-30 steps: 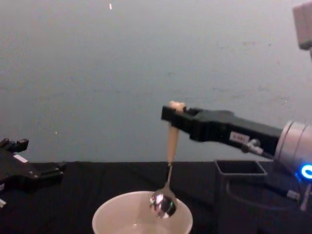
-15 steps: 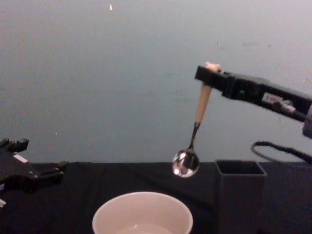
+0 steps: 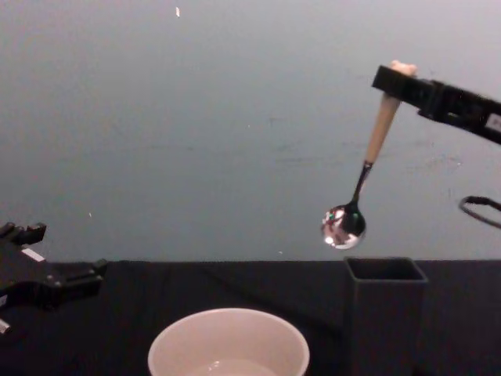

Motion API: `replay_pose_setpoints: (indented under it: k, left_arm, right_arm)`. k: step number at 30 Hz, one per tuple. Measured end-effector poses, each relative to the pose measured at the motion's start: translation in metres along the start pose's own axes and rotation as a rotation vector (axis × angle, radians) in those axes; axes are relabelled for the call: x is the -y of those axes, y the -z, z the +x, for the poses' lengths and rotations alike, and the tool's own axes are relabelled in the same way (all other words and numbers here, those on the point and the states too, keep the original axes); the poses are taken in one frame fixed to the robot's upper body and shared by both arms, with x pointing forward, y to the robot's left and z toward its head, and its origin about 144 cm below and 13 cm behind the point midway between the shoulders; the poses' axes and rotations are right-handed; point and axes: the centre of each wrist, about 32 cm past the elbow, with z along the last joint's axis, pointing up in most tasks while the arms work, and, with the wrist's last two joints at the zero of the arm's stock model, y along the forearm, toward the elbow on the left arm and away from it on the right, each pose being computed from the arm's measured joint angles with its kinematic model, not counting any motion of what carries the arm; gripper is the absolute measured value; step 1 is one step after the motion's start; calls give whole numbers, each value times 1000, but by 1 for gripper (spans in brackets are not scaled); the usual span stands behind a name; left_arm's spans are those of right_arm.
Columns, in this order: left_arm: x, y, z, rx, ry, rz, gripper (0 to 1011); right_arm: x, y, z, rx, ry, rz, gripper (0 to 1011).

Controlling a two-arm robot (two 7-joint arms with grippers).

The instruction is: Pick up the stirring spoon with one hand, stir inside the cup, then place it back in its original position.

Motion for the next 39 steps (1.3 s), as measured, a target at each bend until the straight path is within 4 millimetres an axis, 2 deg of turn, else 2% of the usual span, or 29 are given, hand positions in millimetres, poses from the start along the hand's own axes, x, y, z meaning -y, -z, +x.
replay_pose_setpoints:
  k: [7,17,39]
  left_arm:
    - [0,0,0,0,0,0,1001]
    - [0,0,0,0,0,0,1001]
    - [0,0,0,0,0,0,1001]
  right_arm:
    - [13,-4,3,18,17,8,224]
    - [21,2,5,16,32,-15,224]
    - [31,28,9,-16,73,-122,224]
